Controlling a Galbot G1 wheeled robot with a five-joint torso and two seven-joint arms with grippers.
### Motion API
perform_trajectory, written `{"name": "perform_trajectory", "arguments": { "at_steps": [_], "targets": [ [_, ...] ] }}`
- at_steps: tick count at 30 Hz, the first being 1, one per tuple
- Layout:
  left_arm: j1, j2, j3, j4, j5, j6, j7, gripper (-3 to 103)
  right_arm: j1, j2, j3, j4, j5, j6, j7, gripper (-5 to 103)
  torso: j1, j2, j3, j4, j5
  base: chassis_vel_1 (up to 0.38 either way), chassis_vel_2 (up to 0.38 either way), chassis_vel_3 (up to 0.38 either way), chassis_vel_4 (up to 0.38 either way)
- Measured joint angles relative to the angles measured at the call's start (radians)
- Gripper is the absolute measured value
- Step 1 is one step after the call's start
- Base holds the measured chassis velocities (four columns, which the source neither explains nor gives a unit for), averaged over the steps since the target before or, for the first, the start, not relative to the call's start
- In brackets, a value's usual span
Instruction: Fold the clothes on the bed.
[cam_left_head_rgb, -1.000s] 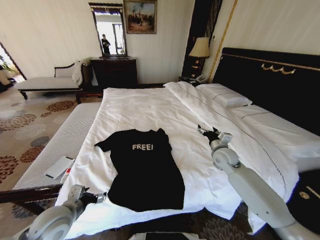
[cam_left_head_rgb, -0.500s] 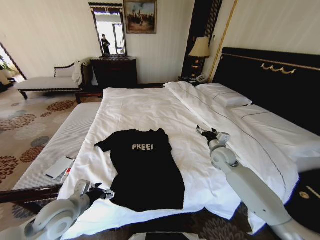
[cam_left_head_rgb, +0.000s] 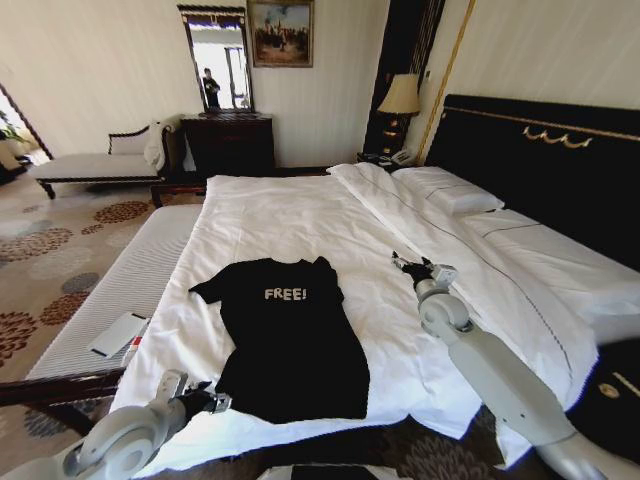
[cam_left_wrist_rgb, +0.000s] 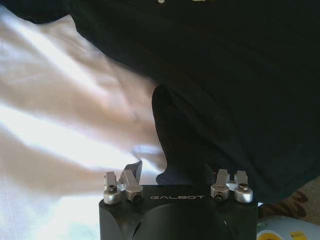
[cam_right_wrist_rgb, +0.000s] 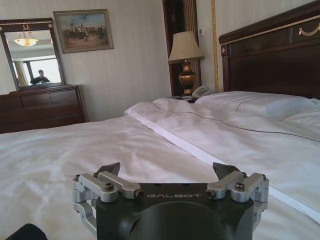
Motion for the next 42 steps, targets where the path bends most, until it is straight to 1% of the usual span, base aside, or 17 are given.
{"name": "perform_trajectory", "arguments": {
  "at_steps": [2,5,7,8,11,13,16,17,18,24,28,29,33,34,38,39,42],
  "targets": [
    [0.000,-0.001,-0.003,0.000,0.001,-0.005,0.001,57,0.007,0.000,-0.005,-0.004,0.000,0.000,0.000,100,0.000,0.000,0.000,0.0000,0.0000,0.000,0.000,0.000,0.000],
    [-0.001,-0.001,-0.004,0.001,0.001,-0.009,0.002,52,0.012,0.001,-0.008,-0.010,0.001,0.000,0.000,100,0.000,0.000,0.000,0.0000,0.0000,0.000,0.000,0.000,0.000],
    [-0.002,-0.001,-0.004,0.002,0.001,-0.010,0.002,41,0.015,0.002,-0.011,-0.015,0.001,0.000,0.000,100,0.000,0.000,0.000,-0.0001,0.0000,0.000,0.000,0.000,0.000],
    [-0.002,-0.001,-0.004,0.002,0.001,-0.010,0.002,41,0.015,0.002,-0.011,-0.015,0.001,0.000,0.000,100,0.000,0.000,0.000,-0.0001,0.0000,0.000,0.000,0.000,0.000],
    [0.000,-0.002,-0.003,0.002,0.001,-0.010,0.004,25,0.022,0.002,-0.015,-0.021,0.001,0.000,0.000,100,0.000,0.000,0.000,-0.0001,0.0000,0.000,0.000,0.000,0.000],
    [0.001,-0.002,-0.003,0.002,0.001,-0.010,0.004,25,0.026,0.002,-0.016,-0.023,0.001,0.000,0.000,100,0.000,0.000,0.000,-0.0001,0.0000,0.000,0.000,0.000,0.000],
    [0.014,0.000,-0.012,-0.002,0.001,-0.010,0.004,9,0.034,0.001,-0.019,-0.026,0.002,0.000,0.000,100,0.000,0.000,0.000,-0.0001,-0.0001,0.000,0.000,0.000,0.000],
    [0.018,0.001,-0.015,-0.005,0.001,-0.010,0.004,9,0.035,0.001,-0.019,-0.026,0.003,0.000,0.000,100,0.000,0.000,0.000,-0.0001,-0.0001,0.000,0.000,0.000,0.000],
    [0.032,0.005,-0.027,-0.015,0.001,-0.010,0.004,4,0.037,0.000,-0.020,-0.026,0.004,0.000,0.000,100,0.000,0.000,0.000,-0.0001,0.0000,0.000,0.000,0.000,0.000],
    [0.092,0.021,-0.072,-0.061,0.001,-0.002,-0.006,1,0.043,0.000,-0.020,-0.027,0.005,-0.001,0.000,100,0.000,0.000,0.000,-0.0001,0.0000,0.000,0.000,0.000,0.000],
    [0.159,0.059,-0.100,-0.131,-0.003,0.044,-0.057,1,0.053,-0.001,-0.022,-0.031,0.007,-0.002,0.000,100,0.000,0.000,0.000,0.0000,0.0000,0.000,0.000,0.000,0.000],
    [0.159,0.059,-0.100,-0.131,-0.003,0.044,-0.057,1,0.053,-0.001,-0.022,-0.031,0.007,-0.002,0.000,100,0.000,0.000,0.000,0.0000,0.0000,0.000,0.000,0.000,0.000],
    [0.210,0.116,-0.116,-0.150,-0.015,0.081,-0.124,1,0.052,0.002,-0.022,-0.035,0.005,-0.002,0.000,100,0.000,0.000,0.000,0.0000,0.0000,0.000,0.000,0.000,0.000],
    [0.210,0.116,-0.116,-0.150,-0.015,0.081,-0.124,1,0.052,0.002,-0.022,-0.035,0.005,-0.002,0.000,100,0.000,0.000,0.000,0.0000,0.0000,0.000,0.000,0.000,0.000],
    [0.194,0.154,-0.095,-0.156,-0.079,0.119,-0.184,1,0.040,0.007,-0.014,-0.041,0.002,-0.002,-0.001,100,0.000,0.000,0.000,-0.0002,-0.0001,0.000,0.000,0.000,0.000],
    [0.194,0.154,-0.095,-0.156,-0.079,0.119,-0.184,1,0.040,0.007,-0.014,-0.041,0.002,-0.002,-0.001,100,0.000,0.000,0.000,-0.0002,-0.0001,0.000,0.000,0.000,0.000],
    [0.184,0.185,-0.075,-0.171,-0.117,0.165,-0.202,1,0.034,0.009,-0.004,-0.049,-0.001,-0.002,-0.002,100,0.000,0.000,0.000,-0.0002,0.0001,0.000,0.000,0.000,0.000]
  ]
}}
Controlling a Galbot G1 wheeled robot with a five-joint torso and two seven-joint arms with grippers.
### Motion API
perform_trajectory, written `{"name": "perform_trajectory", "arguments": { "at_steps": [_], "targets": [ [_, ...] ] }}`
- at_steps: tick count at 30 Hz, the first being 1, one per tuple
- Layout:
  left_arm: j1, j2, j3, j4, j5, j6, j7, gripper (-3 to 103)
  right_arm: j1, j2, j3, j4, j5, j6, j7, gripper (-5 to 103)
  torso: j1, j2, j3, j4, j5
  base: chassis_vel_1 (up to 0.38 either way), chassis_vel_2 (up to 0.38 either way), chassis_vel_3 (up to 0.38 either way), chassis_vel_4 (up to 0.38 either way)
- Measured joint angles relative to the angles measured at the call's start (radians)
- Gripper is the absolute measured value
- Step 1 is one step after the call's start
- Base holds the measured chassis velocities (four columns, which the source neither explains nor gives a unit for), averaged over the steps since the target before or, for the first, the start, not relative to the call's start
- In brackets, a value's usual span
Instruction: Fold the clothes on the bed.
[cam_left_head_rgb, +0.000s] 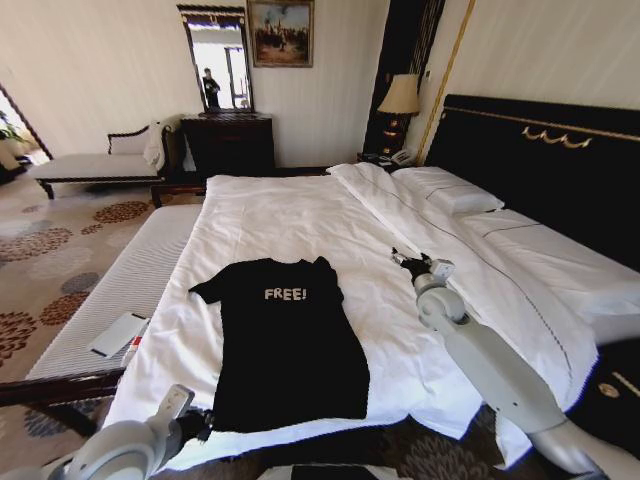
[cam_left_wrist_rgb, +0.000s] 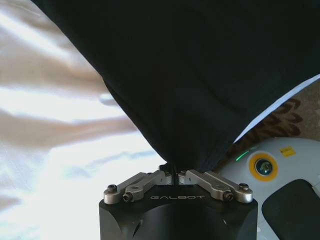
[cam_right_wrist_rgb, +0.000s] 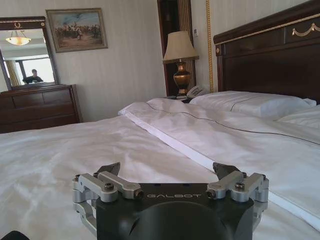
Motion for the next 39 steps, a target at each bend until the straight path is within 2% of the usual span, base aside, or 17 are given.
{"name": "perform_trajectory", "arguments": {
  "at_steps": [7,17,21,23,26,29,31,32,33,35,36,37,38,39],
  "targets": [
    [-0.015,0.012,0.029,0.000,-0.011,0.029,-0.001,1,-0.001,0.004,0.004,-0.010,-0.001,0.000,-0.001,100,0.000,0.000,0.000,0.0001,-0.0001,0.000,0.000,0.000,0.000],
    [0.035,-0.010,0.031,-0.023,0.045,0.049,0.015,1,0.022,0.015,-0.010,-0.032,-0.002,0.000,-0.002,100,0.000,0.000,0.000,0.0003,-0.0001,0.000,0.000,0.000,0.000],
    [0.017,-0.010,0.027,-0.019,0.044,0.049,0.015,1,0.023,0.017,-0.015,-0.032,-0.004,0.000,-0.002,100,0.000,0.000,0.000,0.0003,0.0000,0.000,0.000,0.000,0.000],
    [-0.018,-0.014,0.021,-0.017,0.011,0.049,-0.009,0,0.024,0.017,-0.019,-0.029,-0.005,0.000,-0.002,100,0.000,0.000,0.000,0.0000,-0.0001,0.000,0.000,0.000,0.000],
    [-0.066,-0.023,0.000,-0.031,-0.053,0.053,-0.064,17,0.030,0.014,-0.025,-0.024,-0.002,0.000,-0.002,100,0.000,0.000,0.000,0.0002,0.0000,0.000,0.000,0.000,0.000],
    [-0.112,-0.031,-0.009,-0.033,-0.100,0.053,-0.095,22,0.035,0.014,-0.029,-0.021,0.005,0.000,-0.002,100,0.000,0.000,0.000,0.0002,0.0000,0.000,0.000,0.000,0.000],
    [-0.219,-0.048,-0.020,-0.034,-0.215,0.055,-0.140,33,0.044,0.014,-0.035,-0.014,0.025,0.000,-0.002,100,0.000,0.000,0.000,0.0003,-0.0003,0.000,0.000,0.000,0.000],
    [-0.296,-0.060,-0.067,-0.035,-0.299,0.054,-0.170,38,0.054,0.014,-0.042,-0.004,0.050,-0.002,-0.004,100,0.000,0.000,0.000,-0.0002,-0.0001,0.000,0.000,0.000,0.000],
    [-0.296,-0.060,-0.067,-0.035,-0.299,0.054,-0.170,38,0.054,0.014,-0.042,-0.004,0.050,-0.002,-0.004,100,0.000,0.000,0.000,-0.0002,-0.0001,0.000,0.000,0.000,0.000],
    [-0.336,-0.074,-0.151,-0.035,-0.350,0.052,-0.181,49,0.070,0.014,-0.053,0.005,0.093,-0.010,-0.006,100,0.000,0.000,0.000,-0.0004,0.0002,0.000,0.000,0.000,0.000],
    [-0.342,-0.083,-0.179,-0.035,-0.357,0.047,-0.180,49,0.080,0.014,-0.060,0.006,0.113,-0.016,-0.006,100,0.000,0.000,0.000,0.0000,0.0000,0.000,0.000,0.000,0.000],
    [-0.354,-0.095,-0.201,-0.035,-0.355,0.034,-0.170,55,0.091,0.015,-0.067,0.006,0.135,-0.024,-0.008,100,0.000,0.000,0.000,0.0002,0.0000,0.000,0.000,0.000,0.000],
    [-0.354,-0.095,-0.201,-0.035,-0.355,0.034,-0.170,55,0.091,0.015,-0.067,0.006,0.135,-0.024,-0.008,100,0.000,0.000,0.000,0.0002,0.0000,0.000,0.000,0.000,0.000],
    [-0.372,-0.112,-0.215,-0.035,-0.339,0.009,-0.147,60,0.102,0.017,-0.076,0.003,0.164,-0.034,-0.011,100,0.000,0.000,0.000,0.0003,0.0000,0.000,0.000,0.000,0.000]
  ]
}}
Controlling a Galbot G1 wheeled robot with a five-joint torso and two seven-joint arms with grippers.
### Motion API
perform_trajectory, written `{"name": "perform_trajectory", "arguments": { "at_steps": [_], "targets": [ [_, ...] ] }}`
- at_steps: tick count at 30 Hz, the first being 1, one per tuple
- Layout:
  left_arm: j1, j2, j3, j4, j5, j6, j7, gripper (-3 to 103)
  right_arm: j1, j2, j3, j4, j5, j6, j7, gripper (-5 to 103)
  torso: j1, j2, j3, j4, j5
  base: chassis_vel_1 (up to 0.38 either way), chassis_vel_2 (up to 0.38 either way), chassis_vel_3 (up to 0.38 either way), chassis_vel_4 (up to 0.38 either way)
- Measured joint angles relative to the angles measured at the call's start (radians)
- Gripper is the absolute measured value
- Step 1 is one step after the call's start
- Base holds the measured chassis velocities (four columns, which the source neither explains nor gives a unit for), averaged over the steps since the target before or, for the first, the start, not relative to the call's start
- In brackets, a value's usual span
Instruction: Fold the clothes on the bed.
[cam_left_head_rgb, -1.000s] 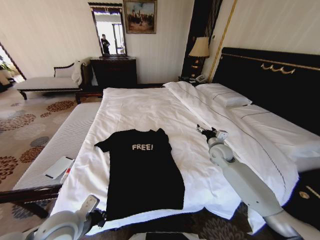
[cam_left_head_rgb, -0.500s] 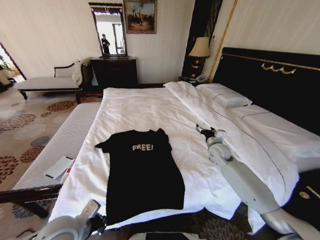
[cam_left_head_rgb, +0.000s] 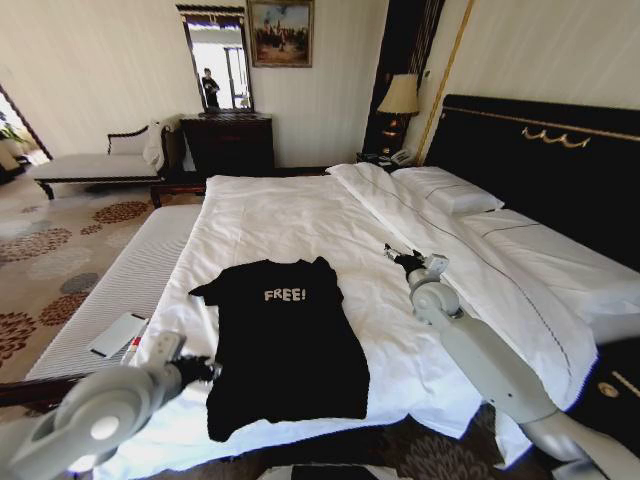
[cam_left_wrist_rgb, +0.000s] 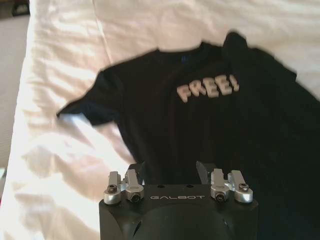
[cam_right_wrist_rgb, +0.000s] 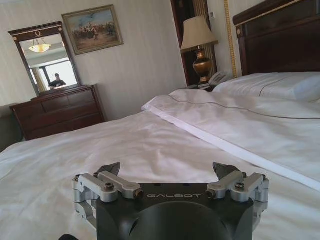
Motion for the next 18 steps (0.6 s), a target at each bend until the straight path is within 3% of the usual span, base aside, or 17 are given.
{"name": "perform_trajectory", "arguments": {
  "at_steps": [3,4,5,7,8,13,18],
  "targets": [
    [-0.077,-0.042,-0.007,0.004,0.044,-0.062,0.063,72,0.018,0.006,-0.017,-0.010,0.077,-0.028,-0.003,100,0.000,0.000,0.000,0.0002,0.0000,0.000,0.000,0.000,0.000],
    [-0.192,-0.097,-0.008,0.055,0.003,-0.088,0.080,77,0.036,0.013,-0.036,-0.020,0.176,-0.073,-0.003,100,0.000,0.000,0.000,-0.0002,-0.0001,0.000,0.000,0.000,0.000],
    [-0.192,-0.097,-0.008,0.055,0.003,-0.088,0.080,77,0.036,0.013,-0.036,-0.020,0.176,-0.073,-0.003,100,0.000,0.000,0.000,-0.0002,-0.0001,0.000,0.000,0.000,0.000],
    [-0.326,-0.151,-0.013,0.131,-0.056,-0.098,0.070,88,0.050,0.021,-0.059,-0.023,0.247,-0.117,0.000,100,0.000,0.000,0.000,-0.0003,-0.0004,0.000,0.000,0.000,0.000],
    [-0.326,-0.151,-0.013,0.131,-0.056,-0.098,0.070,88,0.050,0.021,-0.059,-0.023,0.247,-0.117,0.000,100,0.000,0.000,0.000,-0.0003,-0.0004,0.000,0.000,0.000,0.000],
    [-0.545,-0.234,-0.025,0.303,-0.124,-0.099,0.071,100,0.080,0.061,-0.150,-0.074,0.310,-0.220,0.031,100,0.000,0.000,0.000,-0.0004,0.0000,0.000,0.000,0.000,0.000],
    [-0.599,-0.261,-0.025,0.360,-0.130,-0.090,0.070,100,0.106,0.092,-0.191,-0.138,0.327,-0.233,0.033,100,0.000,0.000,0.000,0.0000,-0.0003,0.000,0.000,0.000,0.000]
  ]
}}
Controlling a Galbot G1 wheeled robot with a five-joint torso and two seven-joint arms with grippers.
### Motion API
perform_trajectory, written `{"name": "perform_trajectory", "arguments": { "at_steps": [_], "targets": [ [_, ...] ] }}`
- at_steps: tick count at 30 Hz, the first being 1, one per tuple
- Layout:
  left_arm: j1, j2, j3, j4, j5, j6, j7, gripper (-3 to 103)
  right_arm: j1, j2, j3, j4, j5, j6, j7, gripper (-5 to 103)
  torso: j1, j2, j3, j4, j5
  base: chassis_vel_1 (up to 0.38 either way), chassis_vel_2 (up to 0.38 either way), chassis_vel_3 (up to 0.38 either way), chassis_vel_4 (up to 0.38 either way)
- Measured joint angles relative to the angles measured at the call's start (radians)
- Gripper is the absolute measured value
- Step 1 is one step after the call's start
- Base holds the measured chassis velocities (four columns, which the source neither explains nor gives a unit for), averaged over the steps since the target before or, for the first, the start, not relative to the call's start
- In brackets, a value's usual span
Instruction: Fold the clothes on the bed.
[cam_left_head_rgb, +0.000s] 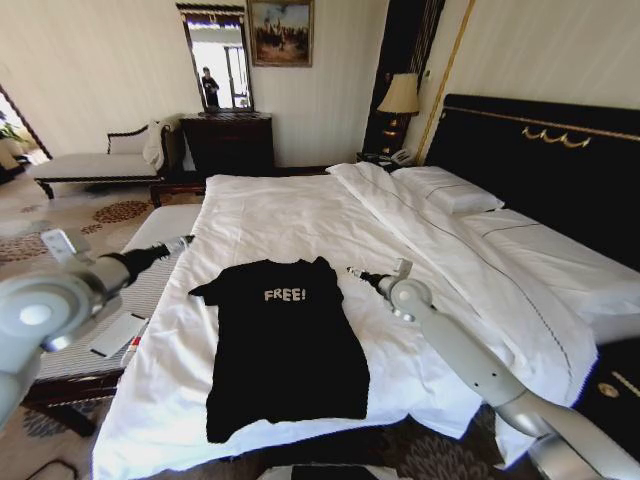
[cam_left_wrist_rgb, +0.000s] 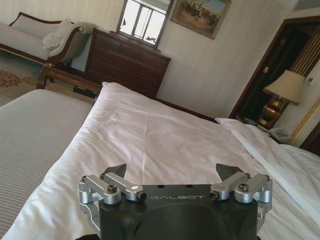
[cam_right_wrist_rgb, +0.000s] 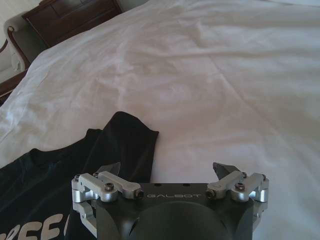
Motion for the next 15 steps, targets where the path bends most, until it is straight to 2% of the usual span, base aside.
{"name": "perform_trajectory", "arguments": {
  "at_steps": [6,9,15],
  "targets": [
    [-0.026,-0.029,-0.006,0.020,0.000,0.008,-0.002,100,0.039,0.047,-0.031,-0.104,0.020,-0.013,-0.017,100,0.000,0.000,0.000,-0.0002,0.0001,0.000,0.000,0.000,0.000],
    [-0.024,-0.048,-0.005,0.017,0.005,0.012,-0.002,100,0.043,0.089,-0.028,-0.138,0.072,-0.044,-0.003,100,0.000,0.000,0.000,-0.0003,0.0001,0.000,0.000,0.000,0.000],
    [-0.018,-0.069,0.003,0.015,0.019,0.014,0.000,100,0.050,0.147,-0.036,-0.211,0.025,-0.041,-0.027,100,0.000,0.000,0.000,-0.0001,0.0000,0.000,0.000,0.000,0.000]
  ]
}}
